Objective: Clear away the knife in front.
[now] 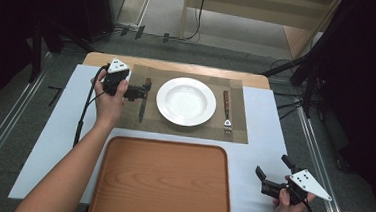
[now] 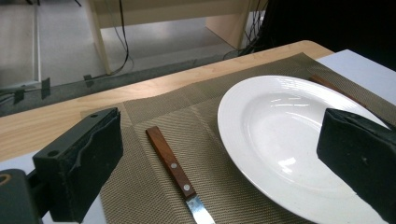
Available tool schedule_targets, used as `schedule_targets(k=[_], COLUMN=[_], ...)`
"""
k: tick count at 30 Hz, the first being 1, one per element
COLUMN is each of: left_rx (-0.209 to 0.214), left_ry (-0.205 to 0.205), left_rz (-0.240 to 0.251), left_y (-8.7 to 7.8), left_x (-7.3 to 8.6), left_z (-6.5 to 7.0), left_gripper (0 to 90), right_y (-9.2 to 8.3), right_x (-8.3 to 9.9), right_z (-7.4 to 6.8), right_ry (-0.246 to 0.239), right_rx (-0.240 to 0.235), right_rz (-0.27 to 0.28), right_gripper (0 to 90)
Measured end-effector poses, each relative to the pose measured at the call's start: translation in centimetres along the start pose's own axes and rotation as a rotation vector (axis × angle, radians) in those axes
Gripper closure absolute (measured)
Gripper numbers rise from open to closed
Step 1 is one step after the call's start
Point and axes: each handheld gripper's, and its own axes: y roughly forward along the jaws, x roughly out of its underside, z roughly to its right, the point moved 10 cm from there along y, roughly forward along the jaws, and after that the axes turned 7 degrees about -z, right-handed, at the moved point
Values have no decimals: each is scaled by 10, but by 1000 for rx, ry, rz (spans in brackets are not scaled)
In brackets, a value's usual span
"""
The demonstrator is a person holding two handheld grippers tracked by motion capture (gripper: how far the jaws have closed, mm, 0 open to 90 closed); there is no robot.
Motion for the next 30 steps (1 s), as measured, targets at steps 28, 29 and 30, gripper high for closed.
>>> schedule_targets(k=[28,29,30], left_rx=[-51,-50,-51], left_ry=[-113,-114,-117], left_rz=[-357,-371,-378], left_y=[49,50,52], left_x=[25,26,27], left_z=[-26,-26,-26], left_gripper=[1,2,2], right_y=[3,3,3], right_x=[1,1,1], right_z=[-1,-1,-1], right_ry=[-15,-15,-15], right_rx=[8,8,9], right_rz=[-19,-19,-19], right_gripper=[0,0,0])
